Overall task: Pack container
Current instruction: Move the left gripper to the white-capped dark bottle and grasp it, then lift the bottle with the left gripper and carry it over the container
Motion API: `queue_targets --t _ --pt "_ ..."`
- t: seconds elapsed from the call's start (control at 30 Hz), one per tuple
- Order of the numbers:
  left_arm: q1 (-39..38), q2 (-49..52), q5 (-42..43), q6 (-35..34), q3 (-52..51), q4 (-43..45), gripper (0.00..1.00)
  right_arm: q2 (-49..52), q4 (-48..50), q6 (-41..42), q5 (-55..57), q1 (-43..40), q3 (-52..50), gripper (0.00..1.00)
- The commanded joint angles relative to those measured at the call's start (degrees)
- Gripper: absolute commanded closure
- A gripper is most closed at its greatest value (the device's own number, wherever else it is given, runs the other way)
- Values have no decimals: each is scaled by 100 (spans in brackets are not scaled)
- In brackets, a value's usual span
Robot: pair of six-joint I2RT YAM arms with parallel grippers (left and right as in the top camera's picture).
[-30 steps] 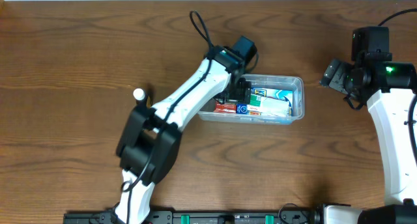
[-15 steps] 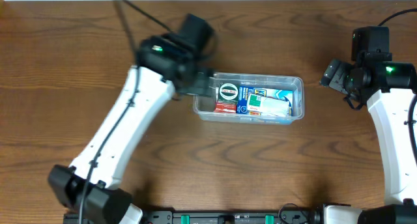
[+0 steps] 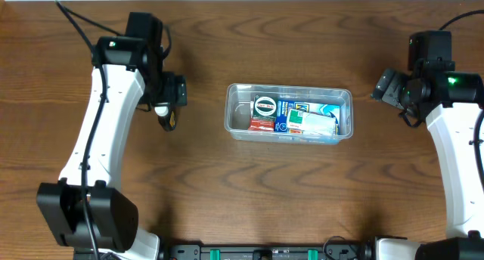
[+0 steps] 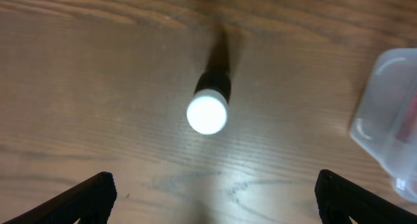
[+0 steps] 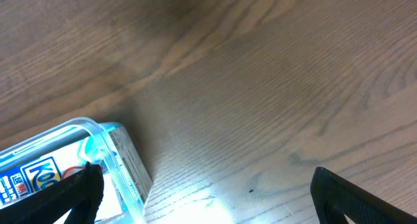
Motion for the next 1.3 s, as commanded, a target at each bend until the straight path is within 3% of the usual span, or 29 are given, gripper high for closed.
queue_targets --t 0.0,0.3,0.53,0.63,0.93,1.27 --pt "186 87 321 402 -444 275 2 -48 -4 0 37 -42 68 1" --pt "258 111 522 466 -1429 1222 2 -48 -4 0 37 -42 68 1" --pt "258 269 520 442 -1624 1659 1 -48 -4 0 37 -42 68 1" --pt "258 396 522 407 -1624 1661 15 -48 -4 0 37 -42 68 1" --pt "258 551 520 374 -1622 1814 24 -48 -4 0 37 -42 68 1" --pt "258 551 516 376 -1622 1921 51 -48 -4 0 37 -42 68 1"
